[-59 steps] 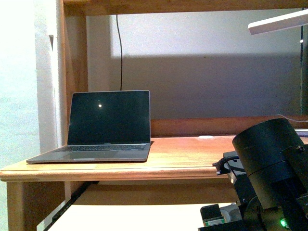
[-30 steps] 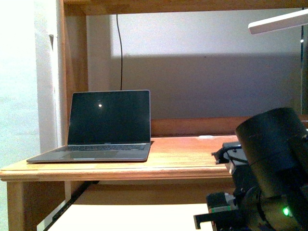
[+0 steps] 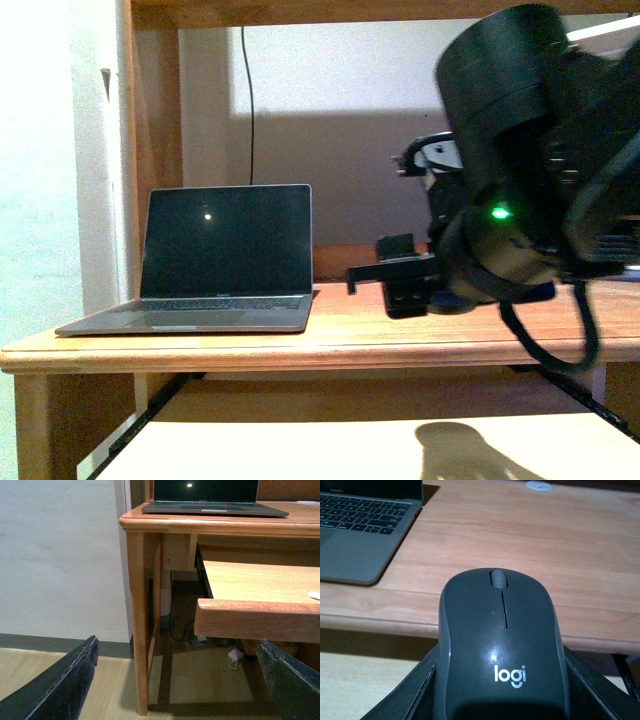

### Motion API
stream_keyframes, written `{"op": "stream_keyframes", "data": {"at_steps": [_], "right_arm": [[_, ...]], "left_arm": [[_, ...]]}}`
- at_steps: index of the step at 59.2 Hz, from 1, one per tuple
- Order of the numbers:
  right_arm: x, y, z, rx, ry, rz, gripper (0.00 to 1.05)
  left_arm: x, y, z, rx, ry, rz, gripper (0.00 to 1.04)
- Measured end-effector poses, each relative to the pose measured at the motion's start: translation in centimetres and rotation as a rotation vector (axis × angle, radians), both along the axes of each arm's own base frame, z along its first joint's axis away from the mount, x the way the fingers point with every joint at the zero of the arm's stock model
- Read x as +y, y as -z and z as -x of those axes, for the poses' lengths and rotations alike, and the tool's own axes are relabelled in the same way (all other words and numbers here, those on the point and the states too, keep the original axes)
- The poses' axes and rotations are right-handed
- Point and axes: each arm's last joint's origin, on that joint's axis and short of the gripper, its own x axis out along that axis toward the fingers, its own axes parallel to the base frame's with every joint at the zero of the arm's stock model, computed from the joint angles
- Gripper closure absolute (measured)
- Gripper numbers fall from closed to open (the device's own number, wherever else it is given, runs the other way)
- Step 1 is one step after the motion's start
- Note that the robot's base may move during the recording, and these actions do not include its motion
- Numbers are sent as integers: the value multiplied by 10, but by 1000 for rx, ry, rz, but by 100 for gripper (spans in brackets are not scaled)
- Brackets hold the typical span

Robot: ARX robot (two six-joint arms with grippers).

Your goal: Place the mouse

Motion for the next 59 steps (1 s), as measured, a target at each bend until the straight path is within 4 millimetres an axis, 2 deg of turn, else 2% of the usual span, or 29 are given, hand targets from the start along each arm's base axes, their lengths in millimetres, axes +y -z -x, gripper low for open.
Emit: {"op": "stream_keyframes", "data": {"at_steps": [13, 14, 17, 30, 44, 46, 53, 59], "right_arm": [[46, 4, -46, -13, 40, 99, 49], [89, 15, -98, -8, 69, 202, 49], [93, 16, -105, -9, 75, 214, 49], [99, 21, -128, -8, 118, 252, 49], [85, 31, -144, 11, 171, 283, 49], [83, 30, -145, 7, 178, 284, 46], [77, 29, -148, -5, 170, 255, 22], [74, 26, -145, -5, 156, 237, 8]], "left_arm": [[0, 0, 0, 0, 0, 0, 8], [0, 0, 0, 0, 0, 0, 8], [0, 0, 0, 0, 0, 0, 8], [0, 0, 0, 0, 0, 0, 8], [0, 0, 0, 0, 0, 0, 8], [0, 0, 0, 0, 0, 0, 8], [0, 0, 0, 0, 0, 0, 8], [0, 0, 0, 0, 0, 0, 8]]}}
